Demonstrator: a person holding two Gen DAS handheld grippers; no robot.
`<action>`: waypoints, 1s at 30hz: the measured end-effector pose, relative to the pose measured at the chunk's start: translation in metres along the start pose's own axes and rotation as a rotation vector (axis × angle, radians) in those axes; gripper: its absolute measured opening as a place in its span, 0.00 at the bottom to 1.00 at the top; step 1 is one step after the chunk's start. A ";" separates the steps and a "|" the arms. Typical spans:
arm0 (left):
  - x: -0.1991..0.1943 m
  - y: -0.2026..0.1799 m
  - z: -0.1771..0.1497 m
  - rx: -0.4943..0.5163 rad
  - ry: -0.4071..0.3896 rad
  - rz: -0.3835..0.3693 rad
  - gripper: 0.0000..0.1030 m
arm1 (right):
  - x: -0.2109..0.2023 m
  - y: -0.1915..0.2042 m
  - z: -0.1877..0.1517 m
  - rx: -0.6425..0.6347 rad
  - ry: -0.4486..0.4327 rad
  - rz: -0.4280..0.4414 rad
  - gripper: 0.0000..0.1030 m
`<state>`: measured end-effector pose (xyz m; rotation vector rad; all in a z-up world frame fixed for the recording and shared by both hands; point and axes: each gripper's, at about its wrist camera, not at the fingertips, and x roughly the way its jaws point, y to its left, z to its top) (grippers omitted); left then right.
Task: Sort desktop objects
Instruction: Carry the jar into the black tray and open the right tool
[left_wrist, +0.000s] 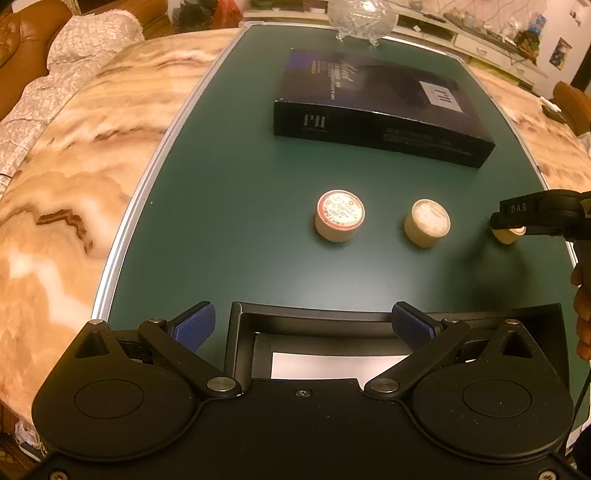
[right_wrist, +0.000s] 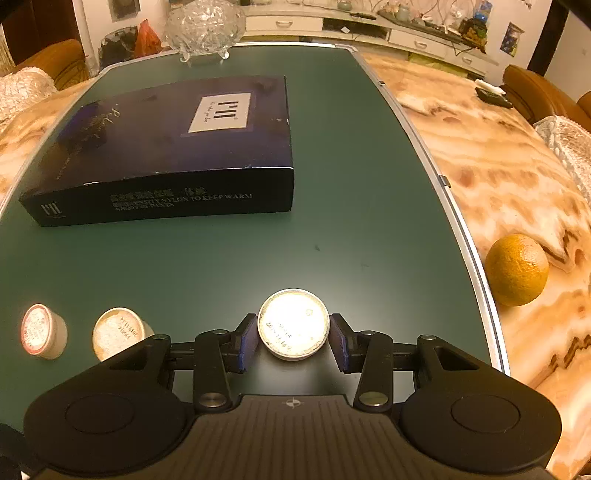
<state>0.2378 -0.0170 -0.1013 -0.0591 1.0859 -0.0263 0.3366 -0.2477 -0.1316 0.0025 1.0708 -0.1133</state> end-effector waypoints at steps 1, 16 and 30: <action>-0.001 0.000 0.000 0.000 -0.001 0.000 1.00 | -0.002 0.000 0.000 0.001 -0.001 0.004 0.43; -0.027 0.009 -0.011 -0.023 -0.024 -0.025 1.00 | -0.113 -0.004 -0.059 -0.022 -0.068 0.098 0.43; -0.062 0.023 -0.028 -0.038 -0.056 -0.033 1.00 | -0.130 0.003 -0.139 0.018 0.044 0.147 0.43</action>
